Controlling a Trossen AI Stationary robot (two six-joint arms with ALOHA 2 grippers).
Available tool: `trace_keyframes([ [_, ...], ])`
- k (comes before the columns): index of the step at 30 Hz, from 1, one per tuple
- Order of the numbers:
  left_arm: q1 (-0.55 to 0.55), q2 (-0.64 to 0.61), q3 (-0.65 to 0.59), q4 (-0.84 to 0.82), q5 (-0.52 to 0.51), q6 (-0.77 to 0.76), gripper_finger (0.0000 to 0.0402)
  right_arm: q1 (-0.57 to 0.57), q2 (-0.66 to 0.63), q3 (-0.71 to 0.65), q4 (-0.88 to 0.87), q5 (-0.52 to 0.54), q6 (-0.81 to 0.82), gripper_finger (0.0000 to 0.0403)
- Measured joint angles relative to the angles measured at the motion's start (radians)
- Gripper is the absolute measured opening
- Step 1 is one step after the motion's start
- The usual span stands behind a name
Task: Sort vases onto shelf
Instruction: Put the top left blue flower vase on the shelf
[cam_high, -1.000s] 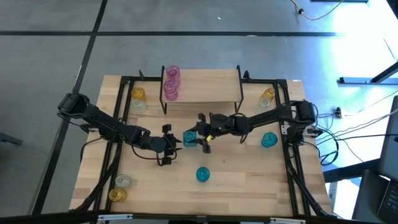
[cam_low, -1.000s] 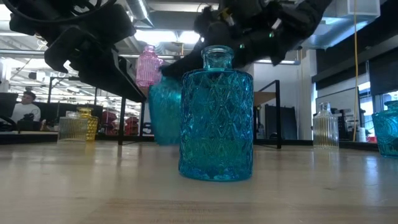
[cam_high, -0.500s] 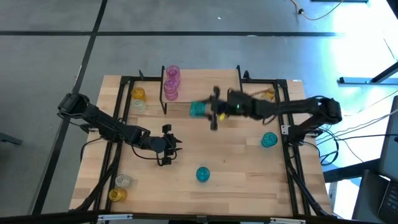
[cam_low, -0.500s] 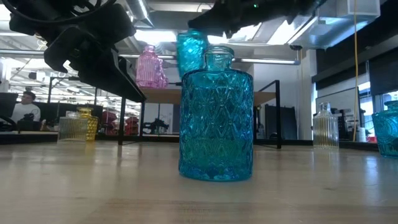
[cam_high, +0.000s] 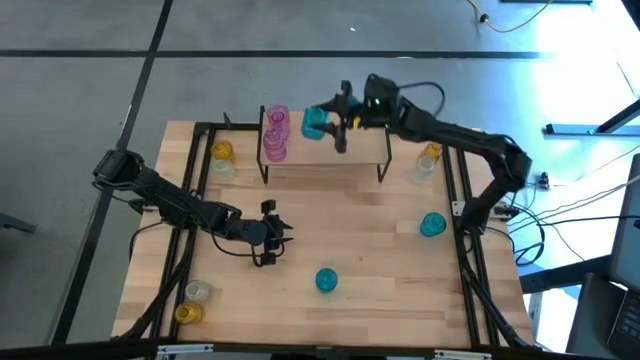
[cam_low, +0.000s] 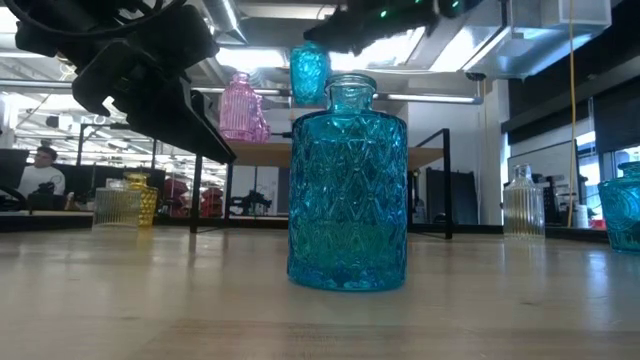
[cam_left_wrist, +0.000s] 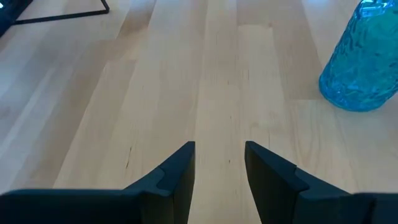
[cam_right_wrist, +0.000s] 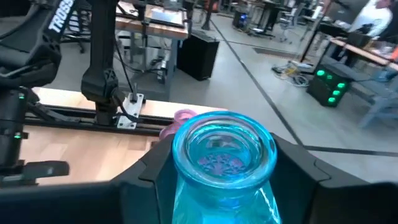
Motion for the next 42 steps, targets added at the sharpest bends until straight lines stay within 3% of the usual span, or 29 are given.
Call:
trace_keyframes([
  [5, 0.0, 0.0, 0.0, -0.001, -0.001, 0.001, 0.0133, -0.065, 0.115, 0.114, -0.002, -0.136, 0.002, 0.0183],
  [16, 0.007, 0.0, 0.0, 0.001, 0.001, 0.025, 0.0133, -0.153, 0.309, 0.318, -0.061, -0.294, -0.001, 0.0184],
  [42, 0.007, 0.0, 0.0, 0.001, 0.003, 0.028, 0.0133, -0.192, 0.409, 0.322, -0.014, -0.329, -0.001, 0.0184],
])
